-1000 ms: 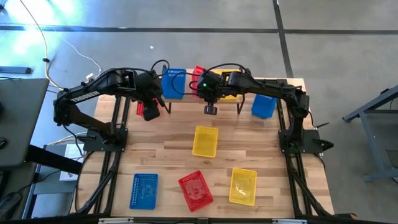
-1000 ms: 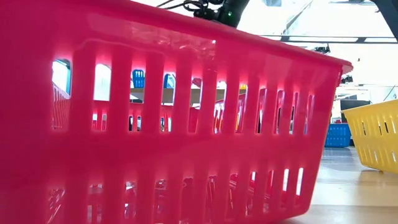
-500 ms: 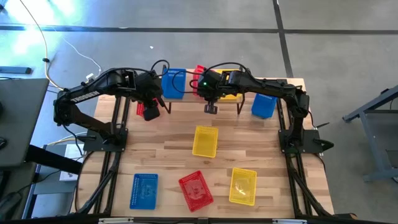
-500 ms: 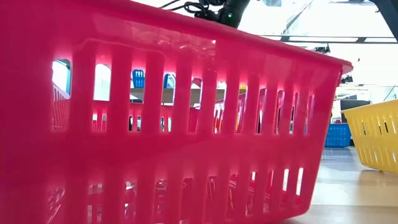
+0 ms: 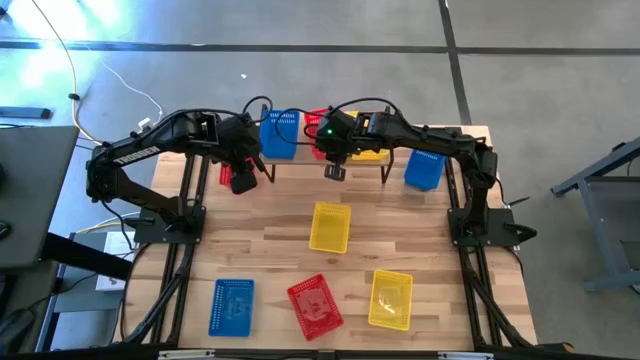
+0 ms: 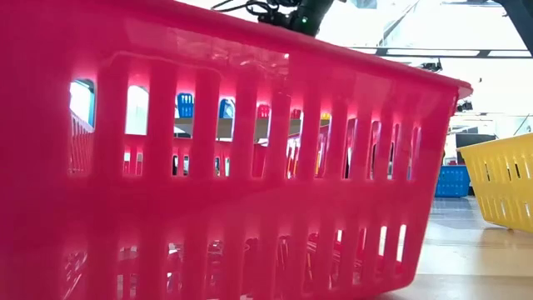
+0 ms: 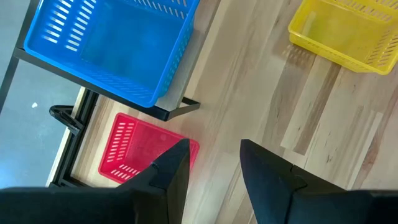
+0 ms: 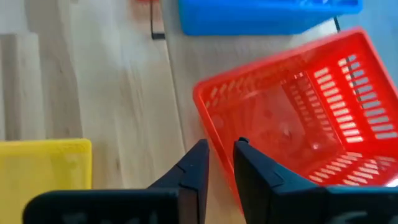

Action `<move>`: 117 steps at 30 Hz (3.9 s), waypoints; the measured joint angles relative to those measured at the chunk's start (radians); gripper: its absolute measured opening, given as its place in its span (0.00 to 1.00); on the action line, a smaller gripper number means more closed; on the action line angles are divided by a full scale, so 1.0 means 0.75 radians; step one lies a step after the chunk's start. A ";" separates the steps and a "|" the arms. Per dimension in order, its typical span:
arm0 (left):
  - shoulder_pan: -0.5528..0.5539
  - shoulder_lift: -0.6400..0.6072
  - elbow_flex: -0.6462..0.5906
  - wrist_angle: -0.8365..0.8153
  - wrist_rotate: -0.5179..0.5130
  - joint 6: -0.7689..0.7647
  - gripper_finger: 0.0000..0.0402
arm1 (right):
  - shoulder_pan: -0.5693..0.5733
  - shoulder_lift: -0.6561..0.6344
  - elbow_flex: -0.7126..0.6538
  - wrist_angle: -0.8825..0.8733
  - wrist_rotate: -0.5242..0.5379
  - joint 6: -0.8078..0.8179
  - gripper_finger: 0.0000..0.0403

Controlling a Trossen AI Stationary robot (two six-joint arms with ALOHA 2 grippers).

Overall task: Stack baskets on shelf by color
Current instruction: Stack the top yellow basket into the other yellow basket on the shelf

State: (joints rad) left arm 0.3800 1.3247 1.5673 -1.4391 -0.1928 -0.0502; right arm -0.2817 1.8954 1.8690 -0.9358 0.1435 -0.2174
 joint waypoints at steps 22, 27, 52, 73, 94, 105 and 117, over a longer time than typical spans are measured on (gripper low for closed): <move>-0.008 0.000 0.000 0.001 0.000 -0.003 0.33 | 0.073 0.000 0.261 -0.216 -0.156 0.214 0.15; -0.061 0.000 0.000 0.000 0.000 0.000 0.33 | 0.143 0.000 0.347 -0.367 -0.166 0.257 0.15; -0.387 -0.001 -0.311 0.611 0.207 -0.196 0.33 | 0.247 -0.170 0.371 -0.562 0.214 0.919 0.15; -0.394 0.044 -0.676 1.185 0.094 -1.015 0.33 | 0.283 -0.179 0.368 -0.676 0.086 0.844 0.15; -0.394 0.427 -0.679 1.345 0.106 -1.191 0.33 | 0.283 -0.179 0.367 -0.684 0.062 0.732 0.15; -0.394 0.594 -0.679 1.456 0.182 -1.260 0.33 | 0.283 -0.179 0.367 -0.682 0.064 0.732 0.15; -0.395 0.640 -0.679 1.476 0.204 -1.237 0.15 | 0.283 -0.179 0.367 -0.682 0.046 0.726 0.15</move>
State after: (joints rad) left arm 0.0841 1.8046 1.0580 -0.3323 -0.0400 -0.9781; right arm -0.0692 1.7615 2.1441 -1.4475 0.1781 0.3274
